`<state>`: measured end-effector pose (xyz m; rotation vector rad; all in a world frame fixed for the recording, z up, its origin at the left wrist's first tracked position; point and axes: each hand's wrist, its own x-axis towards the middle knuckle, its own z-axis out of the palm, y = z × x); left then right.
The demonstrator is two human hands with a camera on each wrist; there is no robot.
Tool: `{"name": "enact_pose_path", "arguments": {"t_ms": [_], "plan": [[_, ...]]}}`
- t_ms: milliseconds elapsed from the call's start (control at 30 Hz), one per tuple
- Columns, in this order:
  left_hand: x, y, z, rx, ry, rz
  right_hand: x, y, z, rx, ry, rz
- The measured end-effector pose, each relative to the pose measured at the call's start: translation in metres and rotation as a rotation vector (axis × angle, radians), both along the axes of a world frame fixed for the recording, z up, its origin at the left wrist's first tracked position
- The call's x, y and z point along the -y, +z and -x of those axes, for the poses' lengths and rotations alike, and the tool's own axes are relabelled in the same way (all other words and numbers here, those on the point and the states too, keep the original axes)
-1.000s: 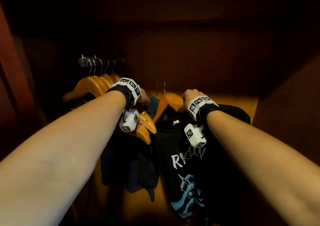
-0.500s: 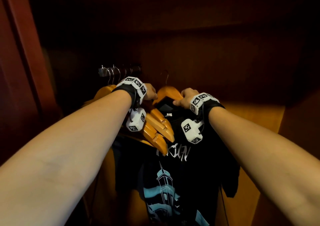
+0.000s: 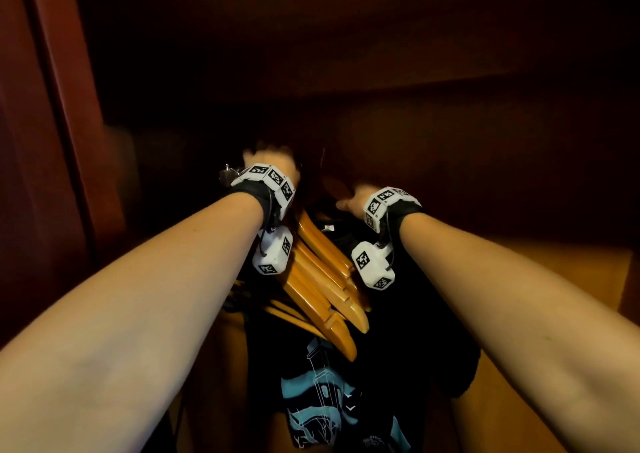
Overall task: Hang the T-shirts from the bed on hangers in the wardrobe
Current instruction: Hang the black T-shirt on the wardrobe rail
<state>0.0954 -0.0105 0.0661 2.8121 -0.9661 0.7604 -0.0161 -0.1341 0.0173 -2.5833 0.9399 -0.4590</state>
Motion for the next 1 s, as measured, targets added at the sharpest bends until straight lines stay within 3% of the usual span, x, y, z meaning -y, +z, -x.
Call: {"name": "enact_pose_path", "arguments": {"t_ms": [100, 200, 500, 1000], "plan": [[-0.001, 0.0, -0.004, -0.032, 0.044, -0.125, -0.001, 0.004, -0.015, -0.043, 0.028, 0.031], [-0.005, -0.007, -0.01, 0.051, 0.019, -0.232, -0.002, 0.004, -0.027, -0.078, 0.04, 0.054], [-0.014, -0.008, -0.009, 0.098, -0.05, -0.269, -0.005, 0.0, -0.053, -0.175, 0.064, 0.145], [-0.01, -0.013, -0.01, 0.142, -0.018, -0.244, 0.006, -0.032, -0.063, -0.045, 0.099, 0.065]]}}
